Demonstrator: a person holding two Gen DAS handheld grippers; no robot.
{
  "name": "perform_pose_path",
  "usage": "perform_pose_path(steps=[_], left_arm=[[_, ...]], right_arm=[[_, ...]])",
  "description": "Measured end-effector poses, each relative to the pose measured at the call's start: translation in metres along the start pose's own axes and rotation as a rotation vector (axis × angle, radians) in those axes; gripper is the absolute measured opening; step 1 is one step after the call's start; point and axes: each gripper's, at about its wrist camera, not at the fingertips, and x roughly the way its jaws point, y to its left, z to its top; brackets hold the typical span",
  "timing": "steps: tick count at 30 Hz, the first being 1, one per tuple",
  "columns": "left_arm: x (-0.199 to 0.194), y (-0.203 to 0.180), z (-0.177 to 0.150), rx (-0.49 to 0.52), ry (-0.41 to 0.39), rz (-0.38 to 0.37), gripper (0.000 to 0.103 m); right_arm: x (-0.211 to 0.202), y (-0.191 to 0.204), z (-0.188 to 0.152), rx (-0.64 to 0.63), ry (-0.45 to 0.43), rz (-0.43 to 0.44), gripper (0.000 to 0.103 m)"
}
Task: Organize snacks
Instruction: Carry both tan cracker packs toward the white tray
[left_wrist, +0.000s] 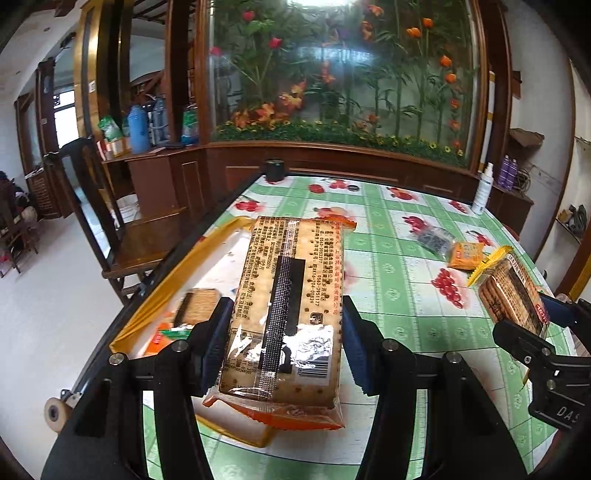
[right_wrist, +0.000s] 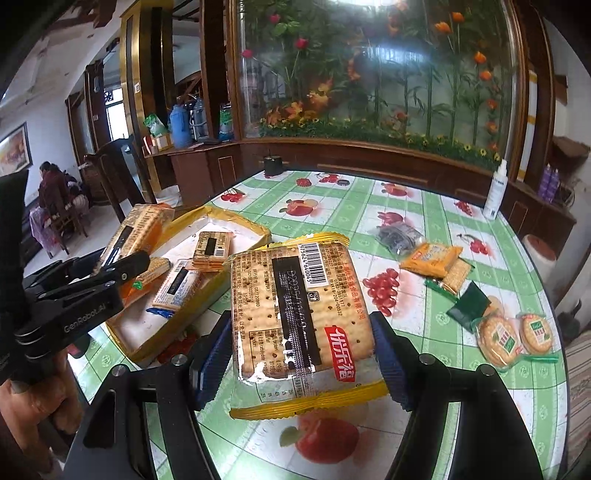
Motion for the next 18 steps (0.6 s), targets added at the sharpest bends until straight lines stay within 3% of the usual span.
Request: perform_pose_path(steps=[18], left_arm=[[0.021, 0.054, -0.001, -0.074, 0.014, 0.142, 0.055]], right_arm=[[0.061, 0.072, 0.048, -0.116, 0.007, 0.103, 0.072]])
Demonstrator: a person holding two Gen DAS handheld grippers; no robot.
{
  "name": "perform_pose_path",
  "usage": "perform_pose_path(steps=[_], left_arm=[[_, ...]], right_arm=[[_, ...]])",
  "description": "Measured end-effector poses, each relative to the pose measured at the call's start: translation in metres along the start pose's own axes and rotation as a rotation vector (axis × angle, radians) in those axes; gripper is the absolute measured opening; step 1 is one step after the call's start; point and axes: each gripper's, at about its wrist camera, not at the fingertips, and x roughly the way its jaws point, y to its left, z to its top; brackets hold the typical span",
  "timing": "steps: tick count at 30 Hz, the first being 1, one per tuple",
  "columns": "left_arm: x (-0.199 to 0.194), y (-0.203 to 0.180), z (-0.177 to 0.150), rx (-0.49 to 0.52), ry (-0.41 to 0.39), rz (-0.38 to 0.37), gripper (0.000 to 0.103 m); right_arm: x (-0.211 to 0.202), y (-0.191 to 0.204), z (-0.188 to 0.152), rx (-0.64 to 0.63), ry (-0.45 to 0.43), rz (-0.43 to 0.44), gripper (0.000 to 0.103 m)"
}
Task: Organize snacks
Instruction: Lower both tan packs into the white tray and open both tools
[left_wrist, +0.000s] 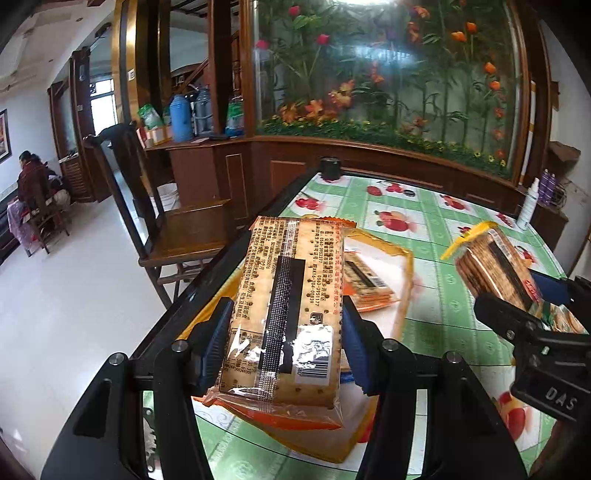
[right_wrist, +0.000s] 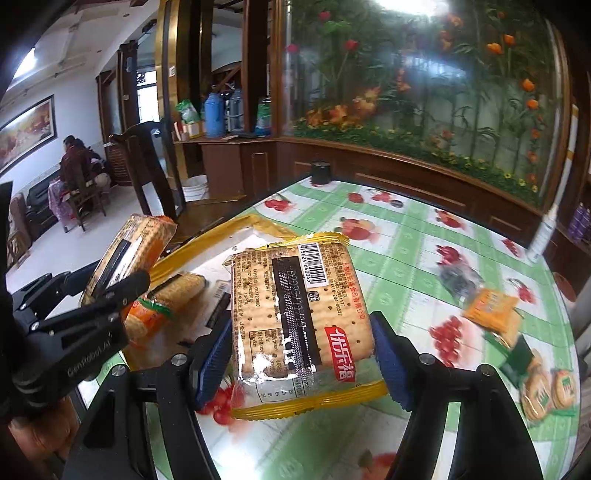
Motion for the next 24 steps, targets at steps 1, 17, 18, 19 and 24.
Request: perform_pose_path(steps=[1, 17, 18, 19, 24], left_arm=[[0.002, 0.003, 0.000, -0.003, 0.001, 0.005, 0.055], [0.034, 0.026, -0.002, -0.044, 0.047, 0.049, 0.055], [0.036, 0.027, -0.002, -0.044, 0.050, 0.051, 0.055], [0.037, 0.028, -0.002, -0.046, 0.054, 0.051, 0.055], [0.044, 0.028, 0.001, -0.048, 0.065, 0.052, 0.055]], right_arm=[[0.007, 0.003, 0.003, -0.005, 0.004, 0.007, 0.072], [0.092, 0.023, 0.027, -0.033, 0.075, 0.065, 0.072], [0.095, 0.023, 0.027, -0.031, 0.079, 0.066, 0.072], [0.099, 0.023, 0.028, -0.029, 0.083, 0.069, 0.072], [0.116, 0.020, 0.032, -0.021, 0.098, 0.070, 0.072]])
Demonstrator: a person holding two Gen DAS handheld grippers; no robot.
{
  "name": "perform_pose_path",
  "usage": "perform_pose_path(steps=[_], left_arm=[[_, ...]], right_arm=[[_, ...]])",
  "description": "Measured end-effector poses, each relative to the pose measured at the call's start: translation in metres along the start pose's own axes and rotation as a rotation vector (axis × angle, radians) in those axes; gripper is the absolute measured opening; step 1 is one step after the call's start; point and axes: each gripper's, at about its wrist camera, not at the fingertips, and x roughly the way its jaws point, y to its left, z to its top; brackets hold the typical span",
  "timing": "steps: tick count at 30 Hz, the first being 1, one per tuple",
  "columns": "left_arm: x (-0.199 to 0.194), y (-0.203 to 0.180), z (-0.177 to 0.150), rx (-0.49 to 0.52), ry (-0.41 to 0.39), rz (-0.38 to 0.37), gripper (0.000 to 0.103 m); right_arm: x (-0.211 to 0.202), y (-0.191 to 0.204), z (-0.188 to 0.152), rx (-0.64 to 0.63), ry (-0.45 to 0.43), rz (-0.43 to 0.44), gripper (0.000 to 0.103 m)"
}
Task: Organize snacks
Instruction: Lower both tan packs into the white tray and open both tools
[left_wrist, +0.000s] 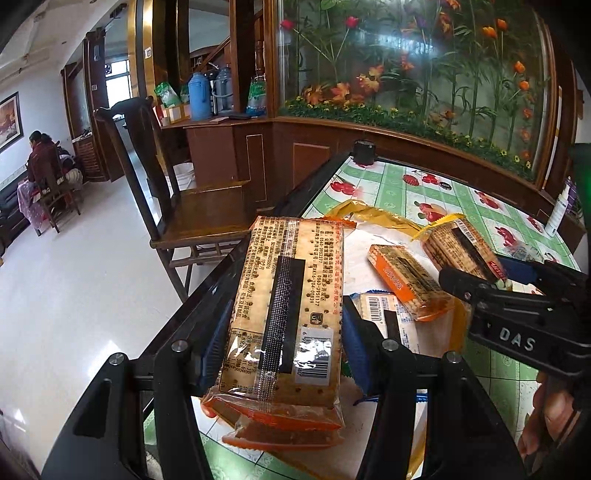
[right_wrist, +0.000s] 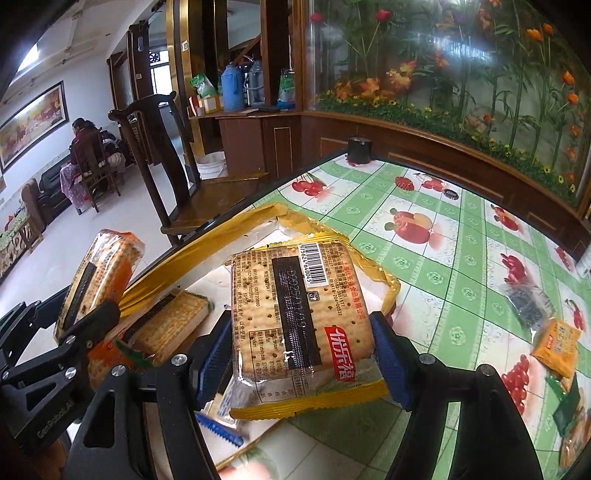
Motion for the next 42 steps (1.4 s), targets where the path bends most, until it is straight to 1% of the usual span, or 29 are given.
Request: perform_pose_path(steps=[10, 15, 18, 23, 25, 27, 31, 33, 38, 40, 41, 42], left_arm=[[0.012, -0.020, 0.000, 0.035, 0.035, -0.043, 0.055], [0.018, -0.019, 0.001, 0.036, 0.060, -0.053, 0.055], [0.021, -0.021, 0.000, 0.042, 0.074, -0.058, 0.055], [0.026, -0.026, 0.000, 0.057, 0.101, -0.070, 0.055], [0.027, -0.030, 0.000, 0.071, 0.103, -0.062, 0.055], [0.029, -0.034, 0.001, 0.079, 0.112, -0.063, 0.055], [0.034, -0.043, 0.000, 0.097, 0.126, -0.059, 0.055], [0.037, -0.047, -0.001, 0.104, 0.129, -0.056, 0.055], [0.040, -0.055, -0.003, 0.102, 0.130, -0.051, 0.056], [0.040, -0.058, -0.006, 0.120, 0.123, -0.039, 0.064], [0.040, -0.060, -0.007, 0.129, 0.121, -0.038, 0.066], [0.039, -0.062, -0.008, 0.133, 0.120, -0.036, 0.071]], right_arm=[[0.044, -0.008, 0.010, 0.042, 0.065, 0.022, 0.073], [0.059, -0.010, 0.010, 0.053, 0.093, 0.028, 0.073], [0.064, -0.011, 0.011, 0.064, 0.093, 0.034, 0.072], [0.071, -0.013, 0.017, 0.077, 0.108, 0.063, 0.072], [0.068, -0.017, 0.017, 0.098, 0.101, 0.076, 0.072], [0.060, -0.021, 0.016, 0.113, 0.085, 0.084, 0.076], [0.036, -0.030, 0.013, 0.129, 0.040, 0.062, 0.081], [0.022, -0.035, 0.009, 0.143, 0.021, 0.047, 0.085], [-0.002, -0.050, -0.003, 0.181, 0.006, 0.032, 0.086], [-0.010, -0.055, -0.008, 0.191, 0.006, 0.023, 0.086], [-0.014, -0.057, -0.012, 0.197, 0.005, 0.023, 0.086], [-0.019, -0.060, -0.015, 0.202, 0.004, 0.023, 0.086]])
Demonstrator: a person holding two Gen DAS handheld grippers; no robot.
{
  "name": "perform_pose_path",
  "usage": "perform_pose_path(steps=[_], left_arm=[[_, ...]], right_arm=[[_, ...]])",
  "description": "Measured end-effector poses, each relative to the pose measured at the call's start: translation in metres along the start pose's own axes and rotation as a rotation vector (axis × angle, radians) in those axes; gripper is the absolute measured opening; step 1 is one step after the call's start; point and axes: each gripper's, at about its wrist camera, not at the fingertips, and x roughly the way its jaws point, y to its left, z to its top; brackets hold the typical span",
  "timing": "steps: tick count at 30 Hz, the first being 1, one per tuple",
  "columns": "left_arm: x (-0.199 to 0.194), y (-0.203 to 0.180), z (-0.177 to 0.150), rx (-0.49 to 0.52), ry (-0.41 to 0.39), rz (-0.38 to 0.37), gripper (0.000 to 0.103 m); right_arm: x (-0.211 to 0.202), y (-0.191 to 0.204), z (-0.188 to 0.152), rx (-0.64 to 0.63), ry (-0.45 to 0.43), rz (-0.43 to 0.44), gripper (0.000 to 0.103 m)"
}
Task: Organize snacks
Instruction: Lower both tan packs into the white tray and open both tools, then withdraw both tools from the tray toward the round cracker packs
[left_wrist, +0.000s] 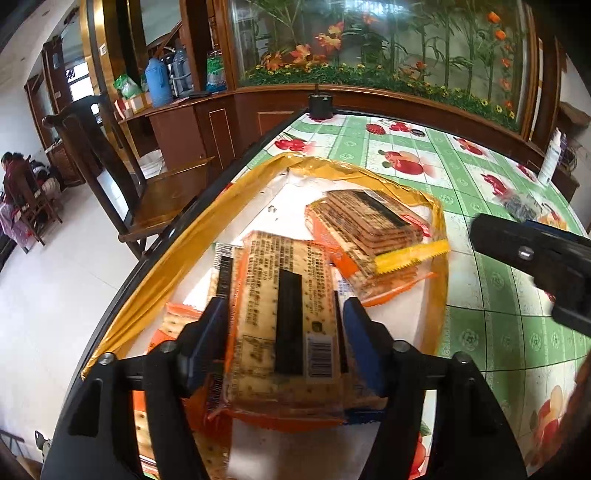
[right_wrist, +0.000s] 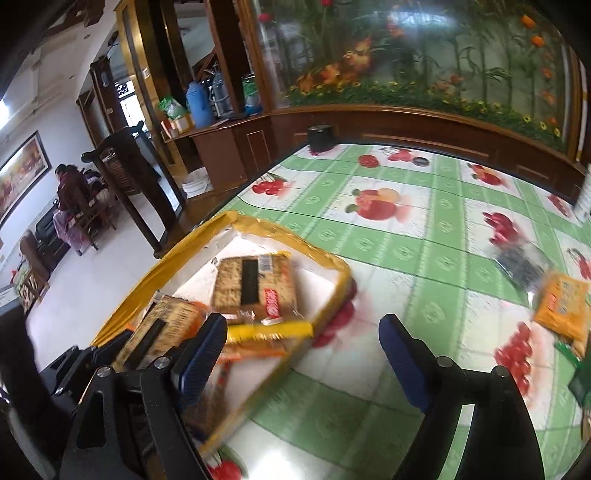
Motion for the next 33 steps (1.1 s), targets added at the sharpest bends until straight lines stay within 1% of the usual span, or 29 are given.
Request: perform_pose_path(steps=[1, 3, 7, 11, 15, 20, 21, 26, 33], left_arm=[[-0.001, -0.002, -0.001, 0.003, 0.002, 0.005, 0.077], [-0.002, -0.006, -0.002, 0.005, 0.009, 0.007, 0.082], [-0.010, -0.015, -0.005, 0.013, 0.026, 0.005, 0.082], [-0.028, -0.024, -0.005, 0.011, -0.001, -0.009, 0.082], [-0.046, -0.035, 0.000, 0.024, -0.036, -0.023, 0.082], [-0.065, -0.062, 0.008, 0.063, -0.075, -0.066, 0.083], [-0.067, -0.069, 0.009, 0.073, -0.079, -0.077, 0.085], [-0.070, -0.109, 0.009, 0.147, -0.075, -0.140, 0.085], [-0.071, -0.152, 0.001, 0.210, -0.047, -0.218, 0.085]], right_arm=[[-0.007, -0.003, -0.004, 0.005, -0.005, -0.004, 0.086], [-0.017, -0.008, -0.008, 0.014, -0.013, -0.009, 0.086], [-0.043, -0.026, -0.022, 0.042, -0.033, -0.033, 0.086], [-0.066, -0.050, -0.037, 0.078, -0.041, -0.068, 0.086], [-0.086, -0.078, -0.056, 0.115, -0.041, -0.119, 0.090], [-0.112, -0.125, -0.087, 0.202, -0.029, -0.186, 0.090], [-0.116, -0.133, -0.092, 0.217, -0.028, -0.200, 0.090], [-0.145, -0.181, -0.121, 0.292, -0.027, -0.277, 0.091], [-0.178, -0.232, -0.140, 0.368, -0.049, -0.356, 0.091]])
